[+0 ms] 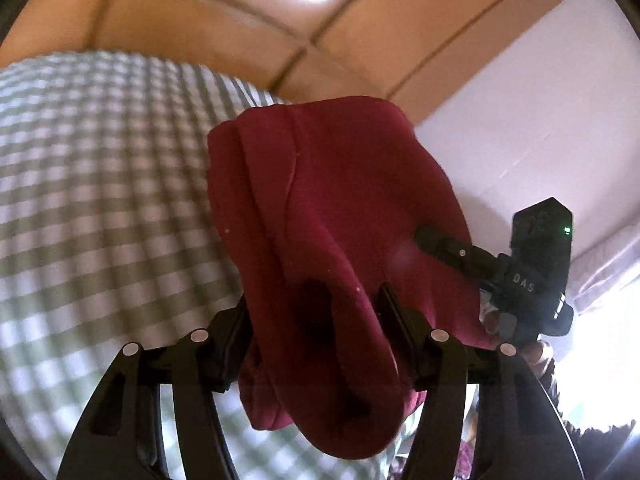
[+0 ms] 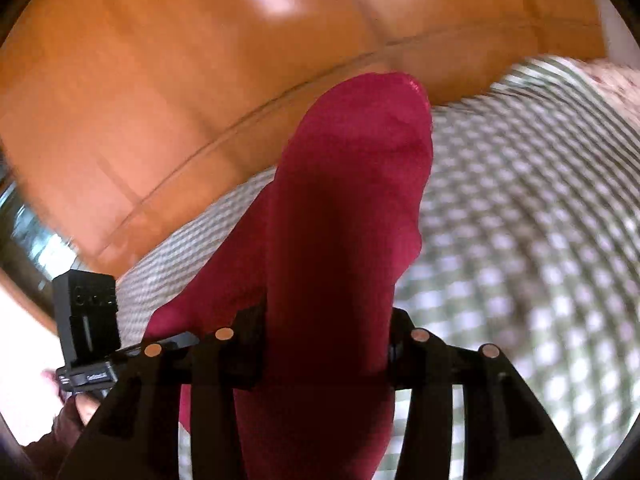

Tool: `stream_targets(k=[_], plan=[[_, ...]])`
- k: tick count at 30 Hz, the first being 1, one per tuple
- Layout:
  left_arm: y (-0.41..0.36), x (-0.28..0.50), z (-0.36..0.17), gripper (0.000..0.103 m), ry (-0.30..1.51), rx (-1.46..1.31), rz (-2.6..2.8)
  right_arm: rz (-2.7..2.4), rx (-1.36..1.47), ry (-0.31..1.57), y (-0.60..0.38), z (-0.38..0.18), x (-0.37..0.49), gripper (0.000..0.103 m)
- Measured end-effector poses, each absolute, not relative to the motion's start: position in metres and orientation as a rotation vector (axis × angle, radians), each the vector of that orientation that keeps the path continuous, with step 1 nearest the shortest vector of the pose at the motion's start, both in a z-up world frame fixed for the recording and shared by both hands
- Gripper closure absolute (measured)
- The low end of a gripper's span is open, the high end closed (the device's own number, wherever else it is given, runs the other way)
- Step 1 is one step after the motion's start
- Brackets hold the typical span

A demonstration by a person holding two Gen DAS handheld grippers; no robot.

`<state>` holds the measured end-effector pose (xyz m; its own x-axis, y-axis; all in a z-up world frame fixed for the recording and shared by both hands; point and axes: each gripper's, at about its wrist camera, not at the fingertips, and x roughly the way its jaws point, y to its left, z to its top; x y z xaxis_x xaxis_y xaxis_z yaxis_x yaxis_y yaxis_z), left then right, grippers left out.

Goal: Fold small clothes

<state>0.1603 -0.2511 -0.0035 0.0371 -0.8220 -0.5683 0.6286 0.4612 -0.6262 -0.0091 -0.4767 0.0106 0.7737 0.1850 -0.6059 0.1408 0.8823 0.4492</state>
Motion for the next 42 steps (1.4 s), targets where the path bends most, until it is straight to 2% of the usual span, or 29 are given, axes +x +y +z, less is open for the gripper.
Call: stream_targets(k=[2,4,5,6,8,10,12,14,16,18,20,23,27,30,35,40,42], plan=[[-0.283,0.16,-0.017,0.044,1.085,-0.139,-1.086,-0.087,0.502,0.74,-0.504,-0.01,-0.013,0.054],[-0.299,0.159,-0.027,0.037,1.107,-0.08,-1.046,-0.119,0.529,0.778,-0.523,-0.029,-0.019,0.047],[-0.301,0.157,-0.029,0.026,1.099,-0.07,-1.022,-0.132,0.544,0.785,-0.527,-0.037,-0.022,0.038],[-0.3,0.155,-0.027,0.02,1.085,-0.06,-0.986,-0.156,0.549,0.773,-0.53,-0.039,-0.029,0.034],[-0.296,0.149,-0.021,0.02,1.034,-0.029,-0.957,-0.181,0.537,0.749,-0.531,-0.032,-0.039,0.033],[-0.288,0.142,-0.013,0.02,0.973,0.029,-0.926,-0.233,0.504,0.72,-0.527,-0.02,-0.049,0.035],[-0.283,0.14,-0.011,0.02,0.935,0.059,-0.904,-0.263,0.443,0.696,-0.517,-0.008,-0.053,0.048],[-0.278,0.135,-0.013,0.02,0.918,0.06,-0.88,-0.293,0.337,0.652,-0.492,0.008,-0.063,0.056],[-0.275,0.135,-0.021,0.02,0.935,0.049,-0.855,-0.288,0.249,0.636,-0.472,0.013,-0.067,0.06],[-0.263,0.129,-0.034,0.017,0.989,0.009,-0.836,-0.27,0.198,0.701,-0.451,0.0,-0.059,0.062],[-0.264,0.135,-0.044,0.013,0.998,-0.01,-0.828,-0.307,0.167,0.767,-0.443,-0.022,-0.045,0.061],[-0.265,0.129,-0.044,0.013,0.964,0.033,-0.806,-0.369,0.109,0.757,-0.433,-0.036,-0.04,0.061],[-0.265,0.126,-0.039,0.012,0.972,0.009,-0.766,-0.409,0.057,0.757,-0.424,-0.033,-0.04,0.06],[-0.257,0.109,-0.03,0.011,0.929,0.051,-0.725,-0.422,0.081,0.767,-0.418,-0.026,-0.048,0.054],[-0.244,0.087,-0.014,0.009,0.85,0.075,-0.659,-0.418,0.123,0.748,-0.413,-0.018,-0.07,0.054],[-0.228,0.07,-0.003,0.005,0.783,0.079,-0.621,-0.435,0.111,0.794,-0.407,-0.034,-0.074,0.053],[-0.221,0.062,0.002,0.004,0.755,0.084,-0.591,-0.44,0.115,0.786,-0.405,-0.031,-0.075,0.05]])
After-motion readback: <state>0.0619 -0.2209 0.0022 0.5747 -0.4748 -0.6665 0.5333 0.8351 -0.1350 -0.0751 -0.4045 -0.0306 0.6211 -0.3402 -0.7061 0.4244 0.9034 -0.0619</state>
